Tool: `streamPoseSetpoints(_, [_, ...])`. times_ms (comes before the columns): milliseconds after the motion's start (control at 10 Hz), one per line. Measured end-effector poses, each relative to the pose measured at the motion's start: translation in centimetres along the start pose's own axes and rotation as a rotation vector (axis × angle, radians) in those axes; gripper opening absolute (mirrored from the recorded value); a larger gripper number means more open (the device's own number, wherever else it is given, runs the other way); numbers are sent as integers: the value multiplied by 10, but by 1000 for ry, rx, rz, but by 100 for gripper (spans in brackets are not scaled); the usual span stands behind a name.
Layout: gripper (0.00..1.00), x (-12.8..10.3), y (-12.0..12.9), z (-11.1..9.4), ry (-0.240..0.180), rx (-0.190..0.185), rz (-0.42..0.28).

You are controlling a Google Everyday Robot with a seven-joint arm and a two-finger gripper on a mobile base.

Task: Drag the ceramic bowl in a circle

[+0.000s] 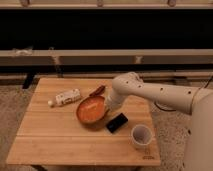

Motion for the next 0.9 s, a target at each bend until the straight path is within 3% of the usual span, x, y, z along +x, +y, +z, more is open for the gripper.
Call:
streamPoseSetpoints(200, [0,12,-15,1,3,-4,-15])
streamPoseSetpoints(400, [0,3,-35,7,-2,-12,-53])
streamPoseSetpoints(600, [0,-26,-52,14,-9,-18,-103])
streamPoseSetpoints(900, [0,-96,-72,27,-26,-27,-205])
